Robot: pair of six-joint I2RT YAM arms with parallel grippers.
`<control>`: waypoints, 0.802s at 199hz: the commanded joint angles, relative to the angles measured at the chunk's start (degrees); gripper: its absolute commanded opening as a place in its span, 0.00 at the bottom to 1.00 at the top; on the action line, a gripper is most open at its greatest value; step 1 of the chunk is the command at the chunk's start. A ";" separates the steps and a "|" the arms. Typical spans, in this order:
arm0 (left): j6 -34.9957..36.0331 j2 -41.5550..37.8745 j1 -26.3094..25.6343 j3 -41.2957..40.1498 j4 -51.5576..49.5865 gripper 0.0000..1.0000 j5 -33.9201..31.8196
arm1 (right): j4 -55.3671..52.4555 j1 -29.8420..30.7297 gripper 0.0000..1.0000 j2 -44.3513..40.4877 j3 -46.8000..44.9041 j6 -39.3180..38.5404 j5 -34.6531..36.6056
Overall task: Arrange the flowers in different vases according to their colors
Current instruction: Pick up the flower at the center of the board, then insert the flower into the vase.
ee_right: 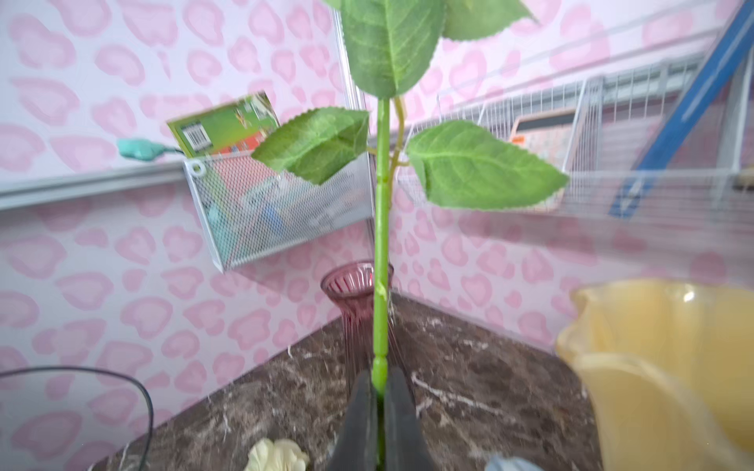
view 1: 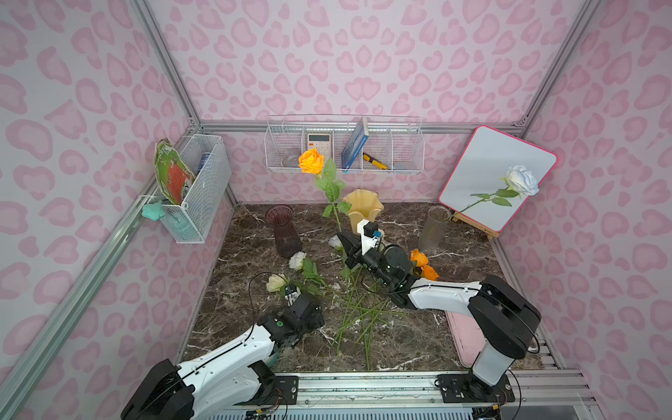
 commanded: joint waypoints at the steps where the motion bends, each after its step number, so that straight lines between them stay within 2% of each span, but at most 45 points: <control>1: 0.29 0.03 0.09 0.05 1.21 0.77 0.05 | 2.18 -0.81 0.00 -3.04 2.67 -2.47 1.41; 64: 0.70 0.51 0.09 0.14 1.61 0.77 0.05 | -0.98 -10.01 0.00 -3.15 15.60 -3.06 0.56; 119: 2.20 1.91 0.01 -0.69 7.38 0.77 2.63 | -4.20 -14.72 0.00 6.73 31.68 -5.87 1.20; 160: 5.18 6.59 0.07 3.71 6.54 0.77 4.79 | -4.68 -18.14 0.00 13.29 37.10 -6.74 2.77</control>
